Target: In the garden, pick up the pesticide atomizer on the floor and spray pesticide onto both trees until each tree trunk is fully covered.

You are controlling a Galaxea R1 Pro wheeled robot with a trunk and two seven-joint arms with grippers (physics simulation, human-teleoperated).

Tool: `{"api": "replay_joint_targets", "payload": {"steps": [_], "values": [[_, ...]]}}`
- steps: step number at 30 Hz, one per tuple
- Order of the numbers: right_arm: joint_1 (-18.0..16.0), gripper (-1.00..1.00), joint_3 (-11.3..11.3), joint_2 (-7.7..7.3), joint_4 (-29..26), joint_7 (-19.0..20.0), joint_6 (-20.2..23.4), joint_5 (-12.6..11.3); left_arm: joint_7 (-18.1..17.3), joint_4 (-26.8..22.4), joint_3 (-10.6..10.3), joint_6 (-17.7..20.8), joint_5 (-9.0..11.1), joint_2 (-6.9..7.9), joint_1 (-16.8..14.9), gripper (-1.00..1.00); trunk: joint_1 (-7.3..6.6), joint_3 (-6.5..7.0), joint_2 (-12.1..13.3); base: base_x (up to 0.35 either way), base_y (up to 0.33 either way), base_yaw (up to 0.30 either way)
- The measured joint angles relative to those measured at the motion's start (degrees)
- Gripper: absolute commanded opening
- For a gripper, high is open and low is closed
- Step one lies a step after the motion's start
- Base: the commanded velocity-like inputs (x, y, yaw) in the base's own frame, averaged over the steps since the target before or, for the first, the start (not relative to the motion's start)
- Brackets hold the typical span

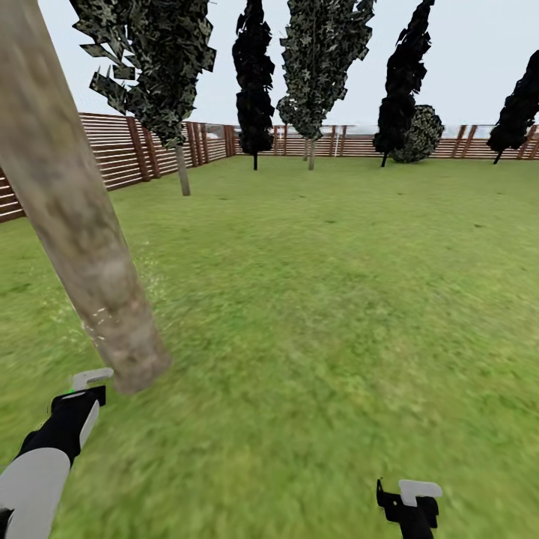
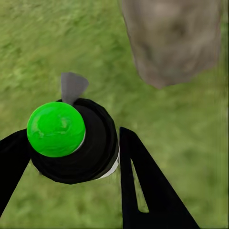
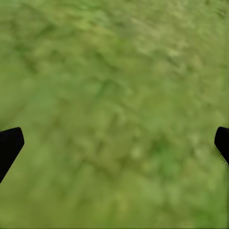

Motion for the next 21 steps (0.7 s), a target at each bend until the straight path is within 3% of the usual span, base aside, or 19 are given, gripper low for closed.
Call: {"api": "replay_joint_targets", "payload": {"steps": [5,15,21], "values": [[0.00,1.00,0.00,0.01,0.00,0.00,-0.05,-0.09,0.00,-0.01,0.08,0.01,-0.07,-0.27,0.00,-1.00,0.00,0.00,0.00,0.146,-0.240,0.064],[0.00,1.00,0.00,0.01,0.06,0.00,-0.05,-0.01,0.07,-0.01,0.19,0.01,-0.07,-0.27,0.00,-1.00,0.00,0.00,0.00,0.133,-0.250,0.270],[0.00,1.00,0.00,0.01,0.05,0.00,0.01,0.00,0.27,-0.01,0.17,0.01,-0.07,-0.27,0.00,-1.00,0.00,0.00,0.00,0.160,-0.251,0.029]]}}
